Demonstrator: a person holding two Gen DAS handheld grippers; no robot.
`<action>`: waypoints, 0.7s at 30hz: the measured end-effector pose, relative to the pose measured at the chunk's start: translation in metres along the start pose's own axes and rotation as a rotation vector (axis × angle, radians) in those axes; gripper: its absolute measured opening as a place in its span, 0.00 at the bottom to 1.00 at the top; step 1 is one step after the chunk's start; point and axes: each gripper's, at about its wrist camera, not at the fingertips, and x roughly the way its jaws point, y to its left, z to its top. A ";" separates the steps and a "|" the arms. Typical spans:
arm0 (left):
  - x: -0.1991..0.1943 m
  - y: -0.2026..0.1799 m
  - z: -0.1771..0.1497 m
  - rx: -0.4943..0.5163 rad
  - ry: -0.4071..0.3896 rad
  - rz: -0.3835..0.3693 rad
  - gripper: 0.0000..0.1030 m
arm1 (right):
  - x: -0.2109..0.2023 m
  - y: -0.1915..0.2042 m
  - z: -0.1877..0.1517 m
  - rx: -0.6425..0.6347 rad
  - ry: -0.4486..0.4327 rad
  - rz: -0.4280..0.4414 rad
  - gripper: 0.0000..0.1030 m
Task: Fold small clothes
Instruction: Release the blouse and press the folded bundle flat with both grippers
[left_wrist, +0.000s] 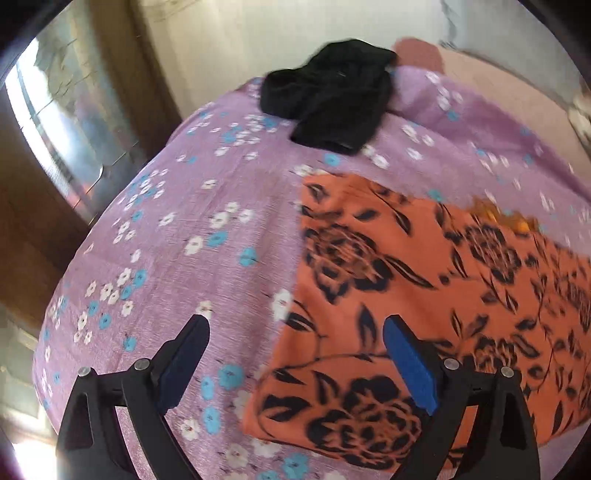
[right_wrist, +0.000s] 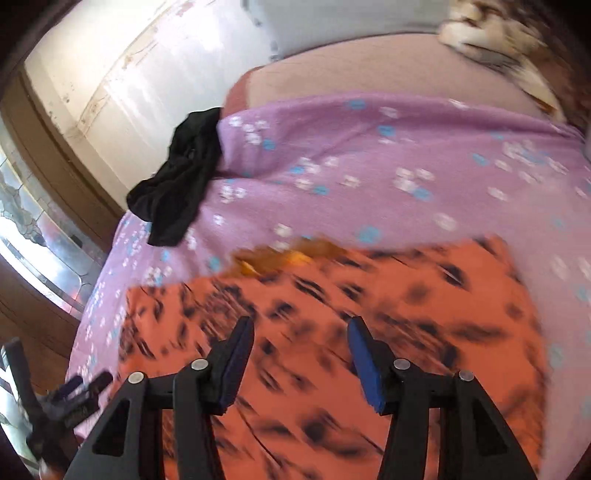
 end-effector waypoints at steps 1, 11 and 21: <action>0.007 -0.008 -0.003 0.030 0.031 0.013 0.92 | -0.007 -0.014 -0.012 0.018 0.013 -0.006 0.55; -0.007 -0.015 -0.019 0.018 0.011 -0.012 0.95 | -0.024 -0.045 -0.044 0.062 0.007 0.035 0.50; -0.055 -0.041 -0.009 0.030 -0.186 -0.102 0.95 | 0.002 -0.008 -0.042 -0.034 0.055 0.021 0.50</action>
